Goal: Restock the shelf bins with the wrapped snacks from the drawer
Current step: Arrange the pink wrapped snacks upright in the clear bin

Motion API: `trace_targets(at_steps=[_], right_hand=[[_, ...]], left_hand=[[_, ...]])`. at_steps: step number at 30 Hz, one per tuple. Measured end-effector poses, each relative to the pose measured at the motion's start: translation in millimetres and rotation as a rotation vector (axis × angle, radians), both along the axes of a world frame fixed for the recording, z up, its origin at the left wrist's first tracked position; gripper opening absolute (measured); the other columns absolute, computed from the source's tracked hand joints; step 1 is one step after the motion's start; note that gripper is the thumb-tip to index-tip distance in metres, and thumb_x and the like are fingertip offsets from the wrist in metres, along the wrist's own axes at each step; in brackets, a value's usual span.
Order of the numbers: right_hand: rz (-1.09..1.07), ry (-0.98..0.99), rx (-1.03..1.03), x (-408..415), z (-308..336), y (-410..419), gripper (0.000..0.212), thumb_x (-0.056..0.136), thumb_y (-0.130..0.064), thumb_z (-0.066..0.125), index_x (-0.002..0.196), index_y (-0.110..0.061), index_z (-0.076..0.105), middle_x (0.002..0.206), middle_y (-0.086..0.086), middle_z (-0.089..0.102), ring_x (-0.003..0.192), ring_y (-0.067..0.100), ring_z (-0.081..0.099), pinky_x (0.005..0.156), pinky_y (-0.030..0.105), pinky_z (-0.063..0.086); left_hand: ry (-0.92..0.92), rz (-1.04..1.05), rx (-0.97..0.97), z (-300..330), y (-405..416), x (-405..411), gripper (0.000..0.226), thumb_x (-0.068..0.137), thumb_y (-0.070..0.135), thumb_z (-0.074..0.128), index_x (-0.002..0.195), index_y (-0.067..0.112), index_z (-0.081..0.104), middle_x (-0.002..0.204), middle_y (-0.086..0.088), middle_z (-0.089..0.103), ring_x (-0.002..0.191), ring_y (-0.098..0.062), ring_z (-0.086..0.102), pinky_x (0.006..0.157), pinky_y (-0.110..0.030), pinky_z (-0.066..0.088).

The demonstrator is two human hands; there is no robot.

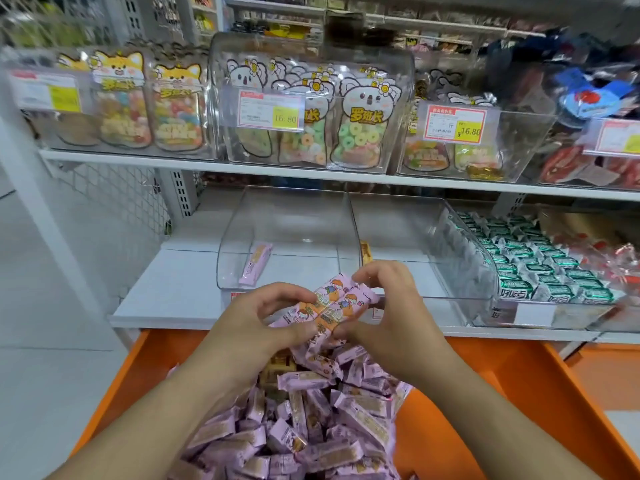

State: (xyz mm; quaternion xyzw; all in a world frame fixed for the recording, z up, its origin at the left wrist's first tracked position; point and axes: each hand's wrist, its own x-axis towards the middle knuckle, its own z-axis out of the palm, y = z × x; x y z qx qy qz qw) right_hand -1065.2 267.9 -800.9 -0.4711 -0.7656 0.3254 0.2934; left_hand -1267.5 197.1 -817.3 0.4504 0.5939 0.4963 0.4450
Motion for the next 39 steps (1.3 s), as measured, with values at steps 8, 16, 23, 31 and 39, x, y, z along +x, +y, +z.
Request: trace_targets(at_steps=[8, 16, 23, 31, 39], right_hand=[[0.018, 0.433, -0.448, -11, 2, -19, 0.049, 0.093, -0.03, 0.079, 0.129, -0.033, 0.046, 0.101, 0.005, 0.079, 0.082, 0.032, 0.072, 0.078, 0.051, 0.058], [-0.028, 0.588, -0.462, -39, 9, -10, 0.025, 0.098, -0.017, 0.073, 0.12, -0.021, 0.061, 0.066, -0.012, 0.069, 0.056, 0.004, 0.064, 0.053, 0.022, 0.048], [-0.068, 0.341, -0.38, -111, -1, 80, 0.039, 0.09, -0.022, 0.082, 0.121, -0.02, 0.057, 0.093, -0.003, 0.077, 0.058, -0.001, 0.065, 0.049, 0.015, 0.043], [-0.019, -0.043, -0.485, -181, -55, 169, 0.015, 0.09, -0.009, 0.079, 0.086, -0.012, 0.065, 0.074, 0.006, 0.068, 0.05, 0.013, 0.051, 0.047, 0.027, 0.032], [-0.06, -0.238, -0.382, -192, -73, 186, 0.029, 0.09, -0.028, 0.084, 0.091, -0.013, 0.059, 0.094, 0.01, 0.075, 0.075, 0.019, 0.07, 0.07, 0.036, 0.063]], left_hand=[[-0.087, 0.128, 0.061, 6, -7, 8, 0.036, 0.078, 0.012, 0.09, 0.104, 0.032, 0.078, 0.118, 0.015, 0.074, 0.094, -0.025, 0.075, 0.097, -0.047, 0.057], [0.049, -0.015, 0.175, 20, -11, 5, 0.031, 0.09, 0.019, 0.08, 0.113, 0.038, 0.072, 0.108, 0.02, 0.076, 0.098, 0.007, 0.07, 0.073, -0.005, 0.05], [0.779, 0.263, 0.159, -15, 35, -76, 0.063, 0.099, 0.031, 0.066, 0.156, 0.03, 0.039, 0.159, 0.018, 0.034, 0.148, -0.01, 0.031, 0.12, -0.029, 0.029], [0.686, 0.217, 0.032, -41, 47, -97, 0.088, 0.103, 0.04, 0.059, 0.16, 0.049, -0.007, 0.168, 0.027, 0.013, 0.147, -0.003, 0.036, 0.113, -0.034, 0.04], [0.665, 0.25, 0.021, -38, 50, -99, 0.094, 0.099, 0.04, 0.065, 0.16, 0.047, -0.007, 0.162, 0.029, 0.023, 0.136, 0.003, 0.044, 0.105, -0.022, 0.04]])
